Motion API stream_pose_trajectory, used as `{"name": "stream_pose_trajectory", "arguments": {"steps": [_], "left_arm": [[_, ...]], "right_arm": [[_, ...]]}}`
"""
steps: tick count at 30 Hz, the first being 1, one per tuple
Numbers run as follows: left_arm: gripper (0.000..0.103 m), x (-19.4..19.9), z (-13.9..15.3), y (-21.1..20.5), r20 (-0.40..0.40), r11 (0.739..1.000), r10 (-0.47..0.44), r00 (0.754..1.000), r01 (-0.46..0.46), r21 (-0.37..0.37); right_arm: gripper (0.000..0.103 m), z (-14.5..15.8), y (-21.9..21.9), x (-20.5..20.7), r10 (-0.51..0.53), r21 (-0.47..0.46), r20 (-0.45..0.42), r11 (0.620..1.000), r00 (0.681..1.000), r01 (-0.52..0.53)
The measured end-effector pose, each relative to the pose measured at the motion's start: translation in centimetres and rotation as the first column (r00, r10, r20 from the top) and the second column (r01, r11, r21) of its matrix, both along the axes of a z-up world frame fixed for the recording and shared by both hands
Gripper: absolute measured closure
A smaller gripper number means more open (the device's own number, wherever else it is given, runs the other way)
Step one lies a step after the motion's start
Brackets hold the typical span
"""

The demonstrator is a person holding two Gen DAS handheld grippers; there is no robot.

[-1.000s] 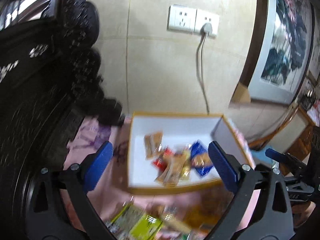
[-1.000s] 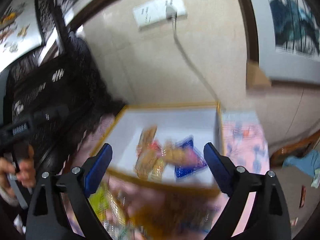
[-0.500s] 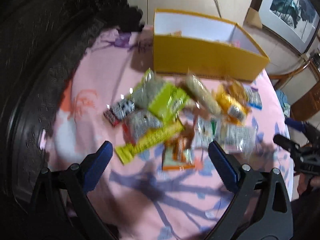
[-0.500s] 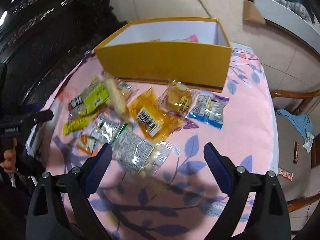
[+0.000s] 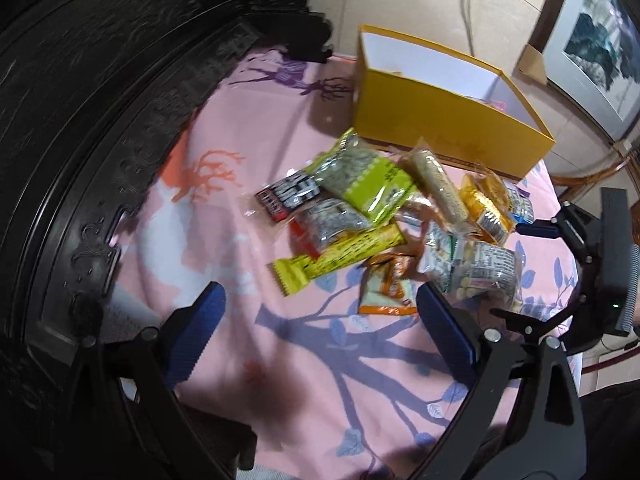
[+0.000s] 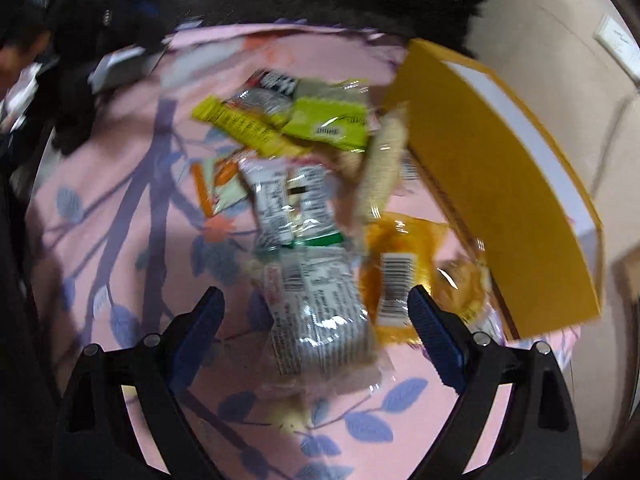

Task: Organize snacks
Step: 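Move both tools back from the box to the snack pile, then grasp the clear white-printed packet with the right tool while the left grasps the rice-cracker bar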

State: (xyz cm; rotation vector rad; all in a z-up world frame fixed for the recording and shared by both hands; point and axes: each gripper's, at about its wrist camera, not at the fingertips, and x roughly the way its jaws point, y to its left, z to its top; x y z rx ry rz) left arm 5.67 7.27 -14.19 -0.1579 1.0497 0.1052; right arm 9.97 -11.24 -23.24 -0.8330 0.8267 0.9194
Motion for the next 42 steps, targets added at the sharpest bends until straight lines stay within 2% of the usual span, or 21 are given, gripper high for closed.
{"name": "stream_pose_trajectory", "arguments": {"steps": [5, 17, 21, 25, 27, 30, 33, 37, 39, 42], "left_arm": [[0.005, -0.7, -0.4, 1.2, -0.015, 0.999, 0.038, 0.999, -0.038, -0.009], [0.005, 0.0, -1.3, 1.1, -0.053, 0.999, 0.030, 0.998, -0.031, -0.008], [0.005, 0.3, -1.7, 1.0, -0.069, 1.000, 0.028, 0.997, -0.029, -0.011], [0.005, 1.6, -2.1, 0.4, -0.077, 1.000, 0.012, 0.997, -0.013, -0.009], [0.005, 2.8, -1.9, -0.2, -0.065, 1.000, -0.003, 0.998, 0.001, -0.026], [0.005, 4.7, -1.4, -1.1, -0.040, 0.998, -0.021, 0.999, 0.019, -0.066], [0.005, 7.0, -1.3, -2.4, -0.024, 0.991, -0.042, 0.999, 0.039, -0.127], [0.005, 10.4, -2.9, -4.5, -0.088, 0.974, -0.024, 0.996, 0.004, -0.226], [0.006, 11.8, -3.6, -5.9, -0.114, 0.971, 0.003, 0.993, -0.030, -0.238], [0.010, 13.3, -4.3, -7.6, -0.137, 0.972, 0.047, 0.989, -0.077, -0.223]], "right_arm": [[0.018, -1.5, 0.7, 1.3, 0.028, -0.047, -0.055, 0.998, 0.998, -0.031], [0.031, -3.4, 1.9, 1.1, 0.058, -0.106, -0.058, 0.992, 0.997, -0.064], [0.055, -3.1, 1.4, 1.1, 0.016, -0.088, -0.061, 0.996, 0.998, -0.021], [0.062, -2.6, 0.1, 1.4, -0.085, -0.035, -0.105, 0.996, 0.991, 0.082], [0.064, -2.1, -0.9, 1.4, -0.153, 0.010, -0.153, 0.988, 0.976, 0.156], [0.064, -1.2, -2.9, 1.2, -0.259, 0.091, -0.230, 0.954, 0.938, 0.285], [0.064, -0.4, -4.9, 0.8, -0.354, 0.150, -0.293, 0.900, 0.888, 0.408], [0.064, 0.5, -7.8, 0.2, -0.468, 0.209, -0.358, 0.804, 0.808, 0.557], [0.064, 0.7, -8.7, 0.1, -0.506, 0.233, -0.384, 0.756, 0.772, 0.611], [0.064, 0.9, -9.6, -0.4, -0.534, 0.249, -0.397, 0.720, 0.746, 0.648]]}}
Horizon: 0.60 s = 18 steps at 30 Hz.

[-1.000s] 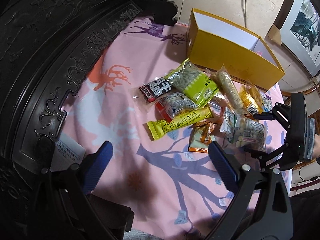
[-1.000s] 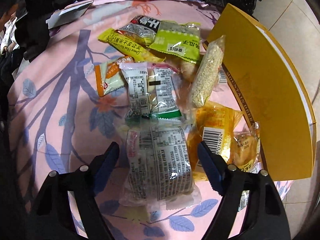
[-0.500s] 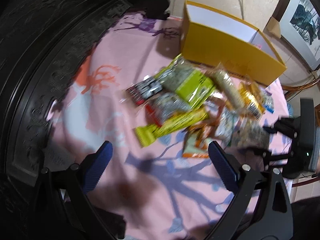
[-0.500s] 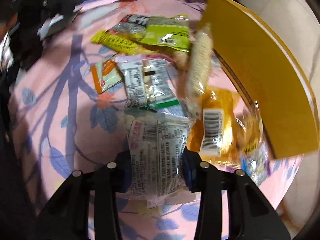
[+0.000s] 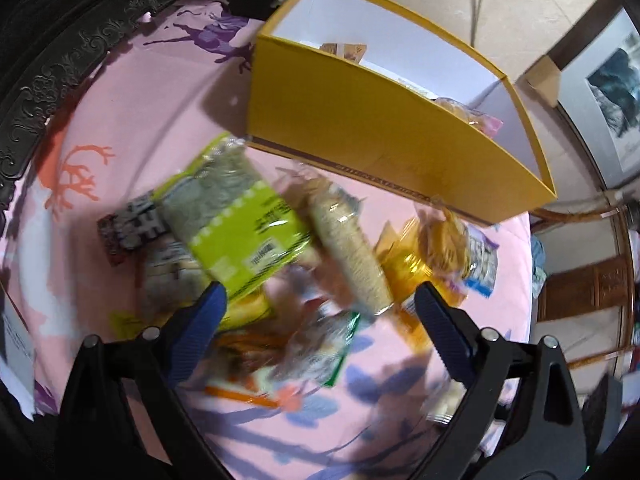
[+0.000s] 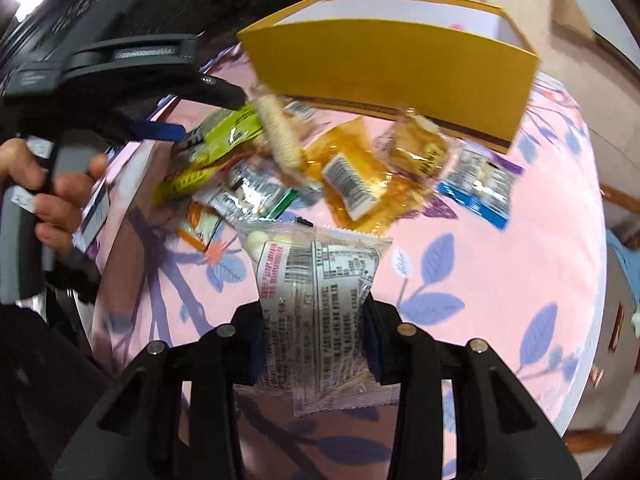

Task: Organize snacks
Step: 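Grasp the clear white-printed packet with the right tool while the left grasps the rice-cracker bar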

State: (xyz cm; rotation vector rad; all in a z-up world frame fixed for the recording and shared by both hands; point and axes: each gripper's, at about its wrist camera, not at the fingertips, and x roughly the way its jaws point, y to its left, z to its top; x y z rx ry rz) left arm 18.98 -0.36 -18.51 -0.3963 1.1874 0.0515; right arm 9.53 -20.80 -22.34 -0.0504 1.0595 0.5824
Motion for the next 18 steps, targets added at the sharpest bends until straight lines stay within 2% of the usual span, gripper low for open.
{"name": "stream_pose_trajectory", "arguments": {"steps": [7, 12, 16, 18], "left_arm": [[0.033, 2.3, -1.8, -1.8, -0.086, 0.996, 0.082, 0.993, -0.083, -0.008], [0.035, 3.3, -3.2, -2.7, -0.119, 0.995, 0.094, 0.988, -0.090, 0.032], [0.056, 4.0, -4.4, -3.4, -0.137, 0.995, 0.072, 0.988, -0.061, 0.081], [0.067, 4.0, -4.4, -3.6, -0.119, 0.994, 0.055, 0.991, -0.043, 0.097]], "right_arm": [[0.063, 0.3, -1.4, 0.0, -0.044, 0.025, 0.003, 0.999, 0.999, 0.044], [0.063, 0.3, -2.2, 0.3, -0.070, 0.053, 0.007, 0.996, 0.998, 0.069], [0.063, 0.4, -2.6, 0.5, -0.082, 0.066, 0.006, 0.995, 0.997, 0.081], [0.063, 0.5, -2.7, 0.6, -0.086, 0.070, 0.009, 0.994, 0.996, 0.085]]}}
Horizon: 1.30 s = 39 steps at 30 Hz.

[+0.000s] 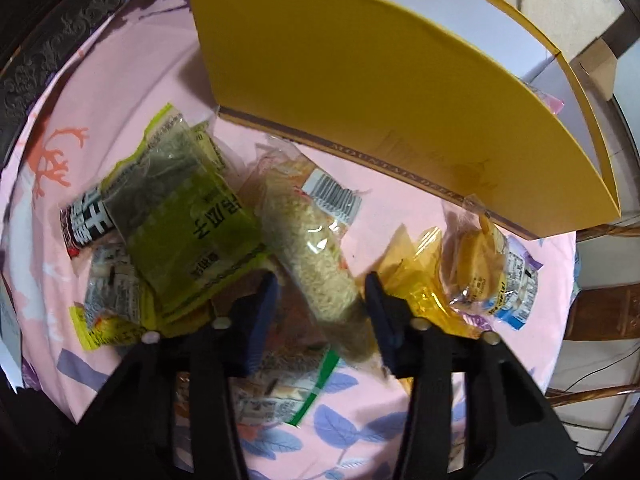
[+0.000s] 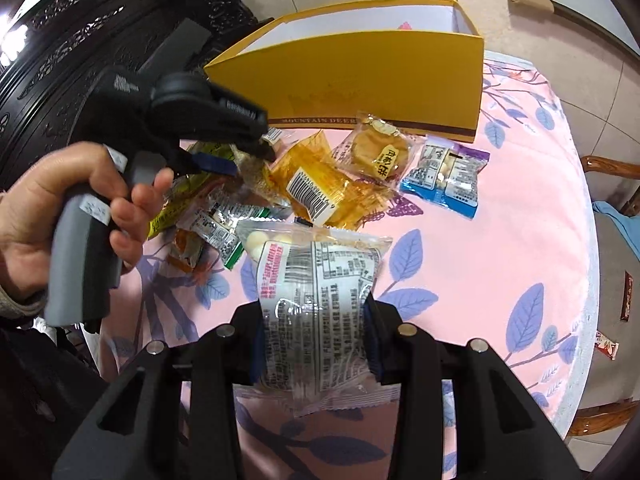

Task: Organize snacks
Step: 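Grasp the clear white-printed packet with the right tool while the left grasps the rice-cracker bar, then carry both snacks over the yellow box and open both tools to drop them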

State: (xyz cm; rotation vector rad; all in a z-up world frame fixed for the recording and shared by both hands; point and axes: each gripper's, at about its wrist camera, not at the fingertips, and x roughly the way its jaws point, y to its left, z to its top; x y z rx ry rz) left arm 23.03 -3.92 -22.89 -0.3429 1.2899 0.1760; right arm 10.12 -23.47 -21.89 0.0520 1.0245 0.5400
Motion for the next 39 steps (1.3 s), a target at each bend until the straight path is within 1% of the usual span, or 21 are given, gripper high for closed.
{"name": "stream_pose_trajectory", "arguments": {"steps": [1, 2, 4, 10, 11, 16, 18, 23, 27, 30, 33, 35, 39], "left_arm": [[0.072, 0.1, 0.1, -0.1, 0.005, 1.000, -0.009, 1.000, 0.009, -0.004], [0.075, 0.0, 0.2, -0.1, 0.011, 1.000, -0.014, 1.000, 0.014, -0.013], [0.078, -0.1, 0.4, 0.0, 0.031, 0.999, -0.030, 0.999, 0.031, -0.034], [0.078, -2.0, 2.1, 1.0, 0.106, 0.991, -0.095, 0.990, 0.105, -0.089], [0.078, -2.4, 2.5, 1.3, 0.121, 0.989, -0.110, 0.986, 0.121, -0.089], [0.078, -4.4, 5.3, 2.3, 0.205, 0.980, -0.183, 0.961, 0.194, -0.035], [0.078, -5.0, 6.5, 2.6, 0.233, 0.977, -0.205, 0.951, 0.214, -0.015], [0.078, -6.4, 9.9, 3.0, 0.316, 0.955, -0.296, 0.901, 0.290, 0.069], [0.078, -6.2, 12.5, 3.2, 0.372, 0.942, -0.335, 0.866, 0.312, 0.121], [0.078, -5.3, 14.2, 3.5, 0.414, 0.942, -0.335, 0.846, 0.310, 0.127], [0.078, -4.5, 15.2, 3.8, 0.441, 0.945, -0.328, 0.836, 0.301, 0.131], [0.078, -3.5, 15.9, 3.8, 0.460, 0.946, -0.323, 0.827, 0.299, 0.128], [0.078, -0.7, 17.5, 3.5, 0.500, 0.943, -0.331, 0.800, 0.302, 0.141]], "right_arm": [[0.063, 0.0, -0.1, 0.0, -0.005, 0.003, 0.002, 1.000, 1.000, 0.005], [0.063, 0.0, -0.2, 0.1, -0.010, 0.007, 0.003, 1.000, 1.000, 0.010], [0.063, 0.1, -0.3, 0.2, -0.013, 0.010, 0.005, 1.000, 1.000, 0.013], [0.063, 0.5, -0.1, 0.4, -0.015, 0.016, 0.014, 1.000, 1.000, 0.014], [0.063, 0.6, 0.0, 0.5, -0.014, 0.016, 0.016, 1.000, 1.000, 0.014], [0.063, 1.5, 0.5, 0.5, -0.002, 0.022, 0.031, 1.000, 1.000, 0.002], [0.063, 1.9, 0.7, 0.6, 0.000, 0.024, 0.038, 1.000, 0.999, -0.001], [0.063, 3.8, 1.1, 1.1, 0.011, 0.033, 0.073, 0.999, 0.997, -0.013], [0.063, 6.1, 1.1, 2.4, -0.003, 0.066, 0.109, 0.998, 0.994, -0.004], [0.063, 8.0, 0.8, 3.7, -0.025, 0.093, 0.140, 0.996, 0.990, 0.012], [0.063, 10.1, 0.6, 5.2, -0.049, 0.108, 0.193, 0.994, 0.980, 0.029], [0.063, 11.6, 0.4, 6.5, -0.067, 0.119, 0.227, 0.992, 0.972, 0.041], [0.063, 13.9, 0.1, 9.3, -0.102, 0.140, 0.268, 0.988, 0.958, 0.066]]}}
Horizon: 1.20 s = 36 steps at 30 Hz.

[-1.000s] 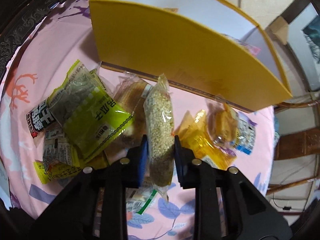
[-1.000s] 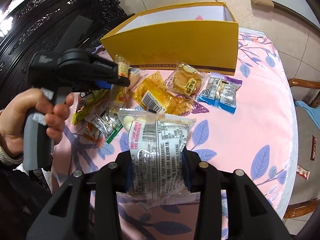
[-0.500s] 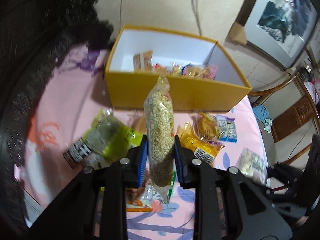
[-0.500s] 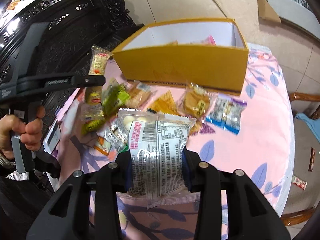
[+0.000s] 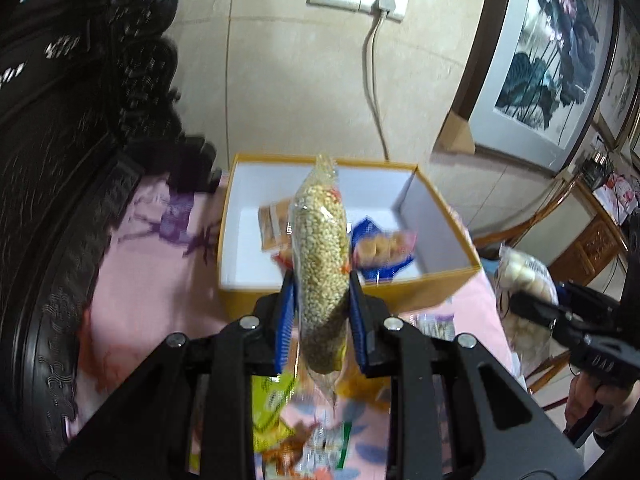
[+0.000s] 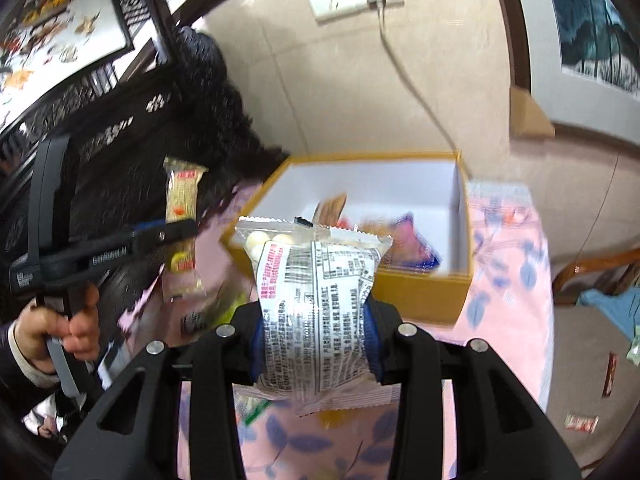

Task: Organize snacks
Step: 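Carry both snacks over the yellow box and open both tools to drop them, then move both tools back from the box to the snack pile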

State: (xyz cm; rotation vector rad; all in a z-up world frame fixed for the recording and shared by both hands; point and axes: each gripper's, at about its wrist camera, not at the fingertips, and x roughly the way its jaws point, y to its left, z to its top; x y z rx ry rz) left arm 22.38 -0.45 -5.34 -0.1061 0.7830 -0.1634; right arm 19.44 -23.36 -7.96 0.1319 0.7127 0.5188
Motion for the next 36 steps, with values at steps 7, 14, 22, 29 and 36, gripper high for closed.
{"name": "stream_pose_trajectory", "arguments": {"steps": [7, 14, 22, 29, 36], "left_arm": [[0.078, 5.7, 2.4, -0.8, 0.064, 1.000, -0.014, 0.998, 0.012, 0.027], [0.077, 10.7, 3.0, -2.2, 0.085, 0.998, -0.026, 0.996, 0.021, 0.053], [0.008, 10.6, 4.3, -2.3, 0.144, 0.995, 0.051, 0.988, -0.063, 0.081], [0.008, 8.8, 2.8, -2.2, 0.069, 0.995, 0.062, 0.996, -0.067, 0.076], [0.008, 5.7, 1.5, -3.0, 0.021, 0.993, 0.062, 0.998, -0.064, 0.101]], "right_arm": [[0.063, 3.3, 0.1, 5.7, -0.056, 0.031, 0.081, 0.998, 0.995, 0.054], [0.063, 3.3, 1.6, 10.5, -0.089, -0.011, 0.110, 0.996, 0.990, 0.090], [0.032, 3.7, 1.1, 10.8, -0.176, 0.022, 0.151, 0.984, 0.973, 0.175], [0.032, 2.8, 0.3, 8.4, -0.186, 0.029, 0.109, 0.983, 0.977, 0.183], [0.031, 0.0, -0.4, 4.5, -0.195, 0.006, 0.040, 0.981, 0.980, 0.195]]}}
